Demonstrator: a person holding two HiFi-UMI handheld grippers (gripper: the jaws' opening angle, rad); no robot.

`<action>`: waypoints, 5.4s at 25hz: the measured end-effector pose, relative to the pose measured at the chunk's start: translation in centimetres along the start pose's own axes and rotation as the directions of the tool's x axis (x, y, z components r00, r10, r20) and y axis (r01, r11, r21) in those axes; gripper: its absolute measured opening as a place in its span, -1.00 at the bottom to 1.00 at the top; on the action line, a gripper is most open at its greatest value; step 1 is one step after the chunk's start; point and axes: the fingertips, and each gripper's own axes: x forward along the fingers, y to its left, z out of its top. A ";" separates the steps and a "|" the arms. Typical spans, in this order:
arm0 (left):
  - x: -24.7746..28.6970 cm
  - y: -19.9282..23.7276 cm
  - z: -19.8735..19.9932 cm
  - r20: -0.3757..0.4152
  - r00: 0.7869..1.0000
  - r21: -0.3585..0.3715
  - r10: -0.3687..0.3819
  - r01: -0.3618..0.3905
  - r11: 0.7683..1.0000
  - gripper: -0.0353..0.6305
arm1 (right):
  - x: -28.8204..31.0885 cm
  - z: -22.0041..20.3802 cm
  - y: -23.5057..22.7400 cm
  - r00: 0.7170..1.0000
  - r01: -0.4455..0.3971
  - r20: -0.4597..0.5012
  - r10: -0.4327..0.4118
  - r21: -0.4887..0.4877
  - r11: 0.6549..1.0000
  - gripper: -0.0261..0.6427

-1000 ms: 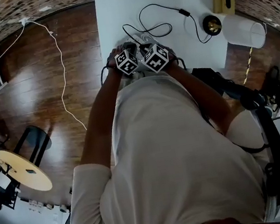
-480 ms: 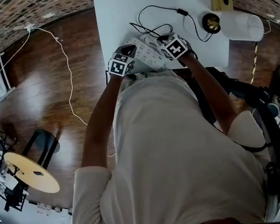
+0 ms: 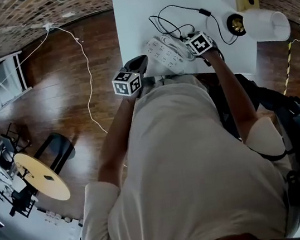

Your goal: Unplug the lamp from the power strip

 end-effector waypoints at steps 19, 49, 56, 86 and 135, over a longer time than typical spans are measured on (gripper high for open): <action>-7.6 -1.8 6.9 0.240 0.965 -0.055 -0.102 0.119 0.991 -0.89 | -14.4 4.1 5.3 0.774 0.134 0.603 -0.195 0.144 0.980 -0.43; -27.6 4.7 1.5 0.287 0.941 0.114 -0.179 0.152 0.982 -0.88 | -12.2 8.2 32.4 0.746 0.300 0.612 -0.263 0.045 0.953 -0.48; -28.6 5.0 -1.2 0.273 0.945 0.126 -0.180 0.150 0.981 -0.88 | -11.5 5.4 34.8 0.757 0.289 0.601 -0.254 0.040 0.956 -0.50; -32.8 -13.3 -17.8 0.219 0.967 0.145 -0.131 0.101 0.984 -0.88 | -20.4 -19.7 38.1 0.754 0.222 0.594 -0.281 0.172 0.960 -0.55; -45.9 -0.5 -22.1 0.144 0.973 0.155 -0.179 0.156 0.976 -0.88 | -15.8 -11.6 57.4 0.765 0.264 0.559 -0.320 0.181 0.947 -0.62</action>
